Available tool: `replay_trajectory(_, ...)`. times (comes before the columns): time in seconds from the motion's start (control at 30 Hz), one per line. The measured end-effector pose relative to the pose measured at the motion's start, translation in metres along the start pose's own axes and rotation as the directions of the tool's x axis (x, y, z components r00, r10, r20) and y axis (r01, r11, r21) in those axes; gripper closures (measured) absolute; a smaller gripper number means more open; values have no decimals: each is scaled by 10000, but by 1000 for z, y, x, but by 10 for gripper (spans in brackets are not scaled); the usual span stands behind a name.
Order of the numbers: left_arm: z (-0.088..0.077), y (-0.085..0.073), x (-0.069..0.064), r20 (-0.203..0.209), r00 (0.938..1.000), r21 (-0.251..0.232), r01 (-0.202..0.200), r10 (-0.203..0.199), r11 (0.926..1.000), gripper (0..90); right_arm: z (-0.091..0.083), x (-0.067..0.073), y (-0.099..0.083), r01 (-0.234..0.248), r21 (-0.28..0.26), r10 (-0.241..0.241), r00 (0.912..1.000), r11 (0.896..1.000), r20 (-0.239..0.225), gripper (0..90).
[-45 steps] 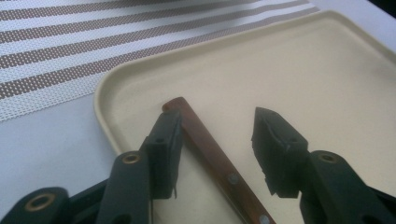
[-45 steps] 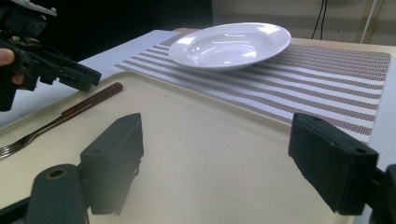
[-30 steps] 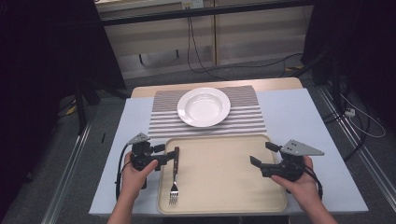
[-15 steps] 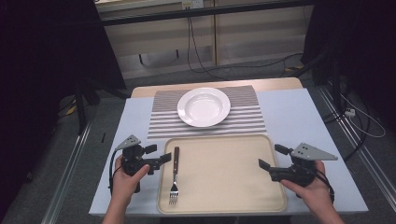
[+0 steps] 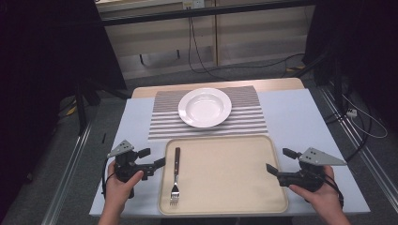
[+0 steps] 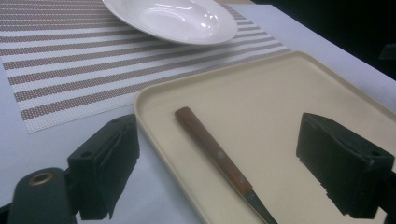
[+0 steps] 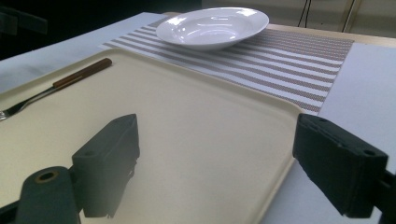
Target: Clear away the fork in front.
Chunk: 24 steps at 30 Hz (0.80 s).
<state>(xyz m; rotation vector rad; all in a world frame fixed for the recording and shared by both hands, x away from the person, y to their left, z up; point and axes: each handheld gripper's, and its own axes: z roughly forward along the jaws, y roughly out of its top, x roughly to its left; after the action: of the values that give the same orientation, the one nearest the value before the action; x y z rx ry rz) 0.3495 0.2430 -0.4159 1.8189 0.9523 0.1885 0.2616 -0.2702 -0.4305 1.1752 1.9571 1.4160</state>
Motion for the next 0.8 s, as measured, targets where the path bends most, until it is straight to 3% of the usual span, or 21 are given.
replay_trajectory(0.23,-6,-6,3,28,9998,101,-222,221,9997,123,0,-1,-2,175,85,-176,9998,9998,57,147)
replay_trajectory(0.8,-7,-12,4,71,9996,124,-257,256,9996,105,3,-4,-5,149,168,-150,9999,9997,60,147)
